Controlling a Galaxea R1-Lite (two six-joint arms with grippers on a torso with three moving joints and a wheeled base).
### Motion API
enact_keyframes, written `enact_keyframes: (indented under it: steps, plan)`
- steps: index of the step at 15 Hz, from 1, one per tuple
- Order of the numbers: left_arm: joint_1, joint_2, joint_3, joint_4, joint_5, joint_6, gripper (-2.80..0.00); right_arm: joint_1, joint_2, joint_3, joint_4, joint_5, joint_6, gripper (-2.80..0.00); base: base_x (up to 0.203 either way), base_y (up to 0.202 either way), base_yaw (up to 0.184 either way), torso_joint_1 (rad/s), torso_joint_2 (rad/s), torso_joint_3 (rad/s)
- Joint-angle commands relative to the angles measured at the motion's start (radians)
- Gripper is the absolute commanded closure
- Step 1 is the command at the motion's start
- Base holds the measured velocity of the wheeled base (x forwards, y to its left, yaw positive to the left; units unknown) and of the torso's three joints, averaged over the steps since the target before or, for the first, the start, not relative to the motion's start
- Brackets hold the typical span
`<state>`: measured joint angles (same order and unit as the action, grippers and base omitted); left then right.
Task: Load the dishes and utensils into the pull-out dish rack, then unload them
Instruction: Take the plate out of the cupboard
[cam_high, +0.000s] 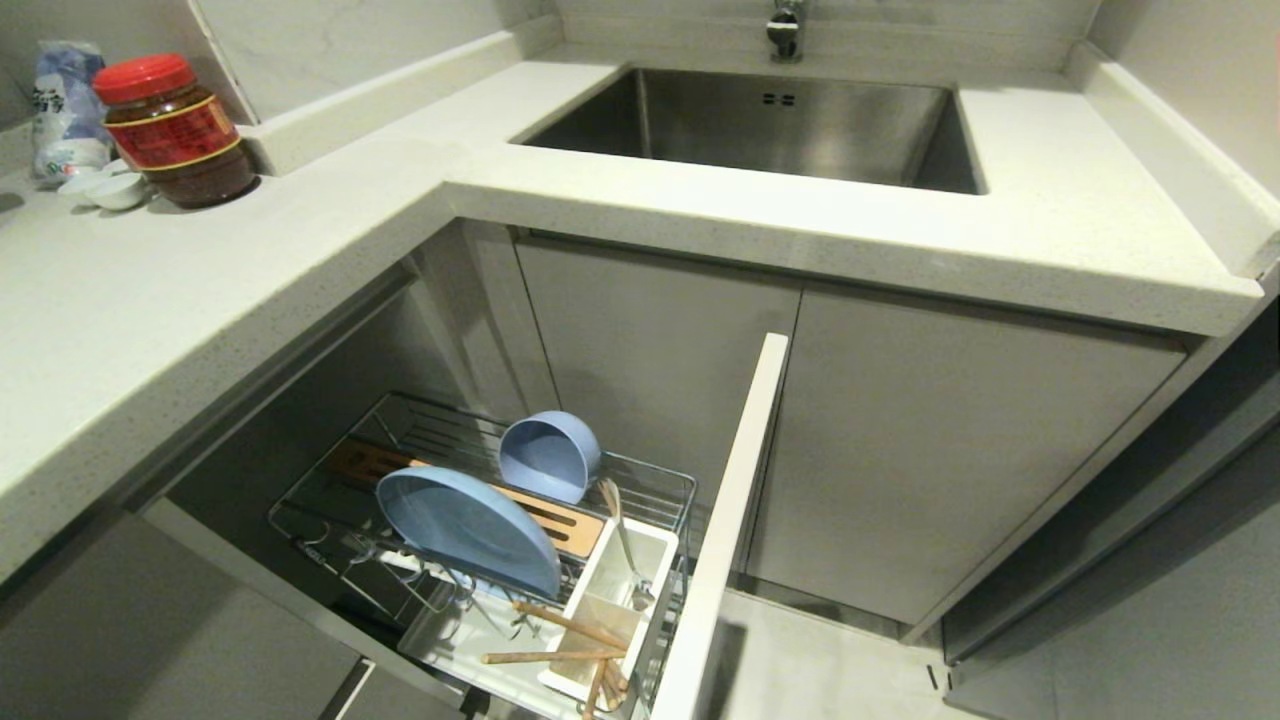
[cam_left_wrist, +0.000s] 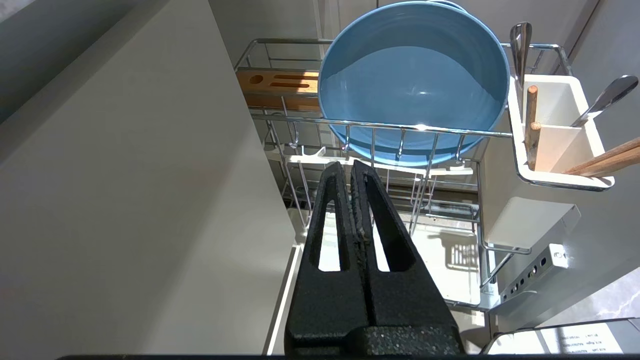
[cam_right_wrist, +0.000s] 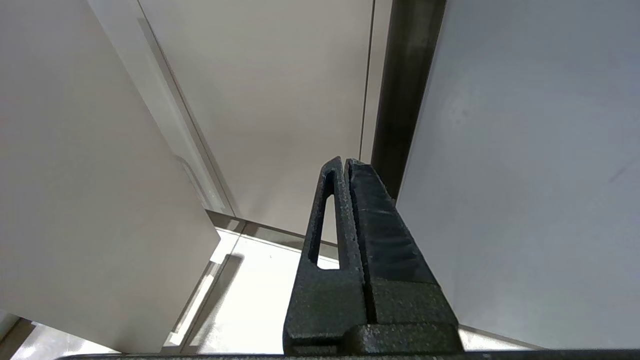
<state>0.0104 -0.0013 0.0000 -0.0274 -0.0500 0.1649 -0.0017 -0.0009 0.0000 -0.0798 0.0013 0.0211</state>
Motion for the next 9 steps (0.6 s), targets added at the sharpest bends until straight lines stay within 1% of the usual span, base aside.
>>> enact_keyframes:
  steps: [1,4,7,8,9]
  plan:
    - [0.000,0.001,0.012,0.000,-0.001,0.001,0.00,0.000,-0.001,0.026,-0.001,0.000,0.000,0.00,0.000,0.000,0.000,0.000,0.00,0.000]
    - [0.000,0.001,0.012,-0.002,-0.001,0.007,0.00,0.000,-0.001,0.026,-0.001,0.000,0.000,0.00,0.000,0.000,0.000,0.000,0.00,0.000]
    - [0.000,0.001,0.012,-0.013,0.012,-0.007,0.00,0.000,-0.001,0.026,-0.002,0.000,0.000,0.00,0.000,0.000,0.000,0.000,0.00,0.000]
    - [0.000,0.001,-0.008,-0.019,0.011,-0.006,0.00,0.000,-0.001,0.026,-0.002,0.000,0.000,0.00,0.000,0.000,0.000,0.000,0.00,0.000]
    - [-0.001,0.002,-0.072,-0.011,0.007,-0.007,0.00,0.000,-0.001,0.026,-0.001,0.000,0.000,0.00,0.000,0.000,0.000,0.000,0.00,0.000]
